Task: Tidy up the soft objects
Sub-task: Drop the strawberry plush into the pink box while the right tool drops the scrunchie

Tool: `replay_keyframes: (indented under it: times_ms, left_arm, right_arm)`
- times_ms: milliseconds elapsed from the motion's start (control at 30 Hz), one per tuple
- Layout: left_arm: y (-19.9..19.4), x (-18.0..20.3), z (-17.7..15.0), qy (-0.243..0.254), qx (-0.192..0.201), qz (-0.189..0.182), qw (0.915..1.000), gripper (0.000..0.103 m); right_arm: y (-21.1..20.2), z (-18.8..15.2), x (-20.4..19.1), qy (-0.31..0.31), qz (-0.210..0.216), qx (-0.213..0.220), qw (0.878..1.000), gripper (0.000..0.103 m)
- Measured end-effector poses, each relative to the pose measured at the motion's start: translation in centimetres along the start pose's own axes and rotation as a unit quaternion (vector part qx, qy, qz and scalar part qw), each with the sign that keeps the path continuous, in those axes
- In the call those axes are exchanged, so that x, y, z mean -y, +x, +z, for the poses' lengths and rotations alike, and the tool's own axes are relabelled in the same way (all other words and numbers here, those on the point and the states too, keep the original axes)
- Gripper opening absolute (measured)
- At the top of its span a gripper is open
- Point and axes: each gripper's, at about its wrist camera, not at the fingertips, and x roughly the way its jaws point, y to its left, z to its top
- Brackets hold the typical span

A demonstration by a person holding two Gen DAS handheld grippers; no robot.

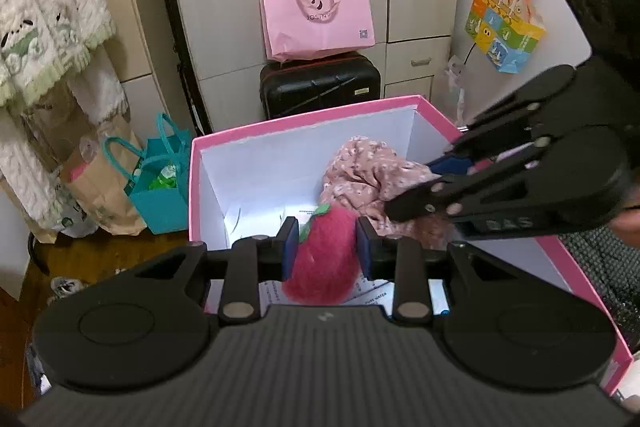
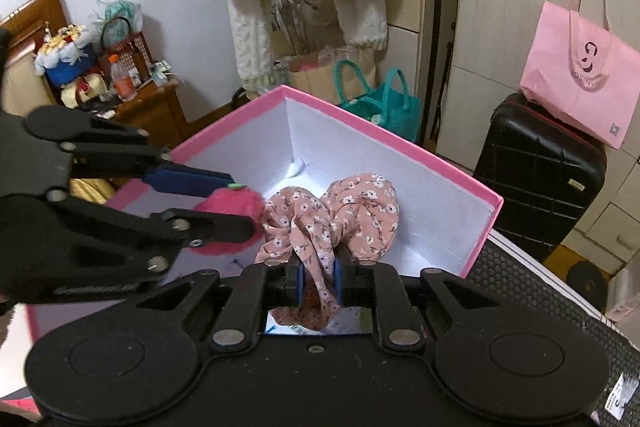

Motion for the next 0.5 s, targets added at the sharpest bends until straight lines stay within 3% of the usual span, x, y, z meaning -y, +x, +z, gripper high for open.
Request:
replay_keyframes:
  times_ms: [100, 233, 500]
  left_arm:
    - [0.1, 0.5, 0.2, 0.009, 0.009, 0.037, 0.9992, 0.045]
    - [-1.1, 0.8, 0.2, 0.019, 0.016, 0.05, 0.9984, 0.05]
    - [-6.1, 2.1, 0.2, 0.026, 0.016, 0.028, 0.9991, 0.059]
  right_arm:
    - [0.1, -0.1, 0.0, -0.004, -0.01, 0.006, 1.0, 0.036]
    - [-1.5, -0.6, -0.2, -0.011, -0.008, 0.019, 1.0, 0.05]
    - [-8.9, -2.2, 0.2, 0.012, 0.01, 0.073, 0.997, 0.053]
